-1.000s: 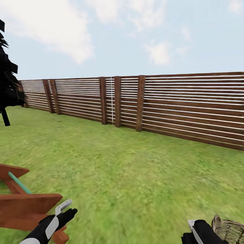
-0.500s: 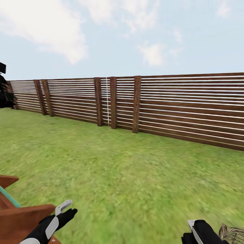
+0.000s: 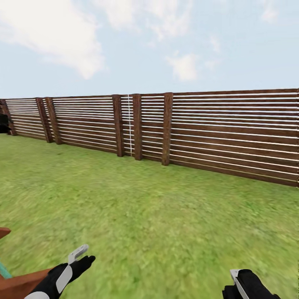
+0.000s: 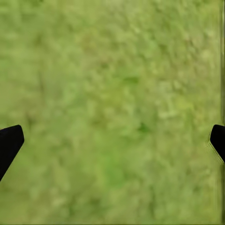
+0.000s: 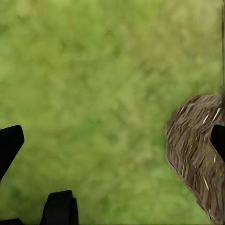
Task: Take the three Easter eggs out of the wicker basket on the lawn in the garden, then place them on the lawn next to a single tree (choose any tree) so that all three eggs are next to the same tree and none are left in the basket.
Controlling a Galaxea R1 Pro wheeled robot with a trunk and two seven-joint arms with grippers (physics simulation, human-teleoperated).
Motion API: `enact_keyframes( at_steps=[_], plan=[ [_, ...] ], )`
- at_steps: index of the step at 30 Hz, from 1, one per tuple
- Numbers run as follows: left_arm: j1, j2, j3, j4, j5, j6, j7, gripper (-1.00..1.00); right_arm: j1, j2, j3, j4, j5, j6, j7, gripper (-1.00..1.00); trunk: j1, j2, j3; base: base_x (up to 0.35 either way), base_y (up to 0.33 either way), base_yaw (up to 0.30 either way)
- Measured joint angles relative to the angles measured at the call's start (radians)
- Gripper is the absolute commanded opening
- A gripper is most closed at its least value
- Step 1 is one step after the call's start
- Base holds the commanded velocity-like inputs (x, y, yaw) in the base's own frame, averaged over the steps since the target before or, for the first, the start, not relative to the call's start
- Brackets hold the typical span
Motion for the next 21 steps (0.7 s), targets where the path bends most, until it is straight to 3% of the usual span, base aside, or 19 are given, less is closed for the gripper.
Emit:
enact_keyframes(
  at_steps=[10, 21],
  plan=[
    [0.0, 0.0, 0.0, 0.0, 0.0, 0.0, 0.0, 1.0, 0.0, 0.001, 0.001, 0.0, 0.002, 0.001, 0.0, 1.0, 0.0, 0.0, 0.004, 0.326, 0.0, -0.252],
    [0.0, 0.0, 0.0, 0.0, 0.0, 0.0, 0.0, 1.0, 0.0, 0.002, 0.002, 0.001, 0.002, 0.0, -0.002, 1.0, 0.0, 0.0, 0.004, 0.326, 0.004, -0.024]
  ],
)
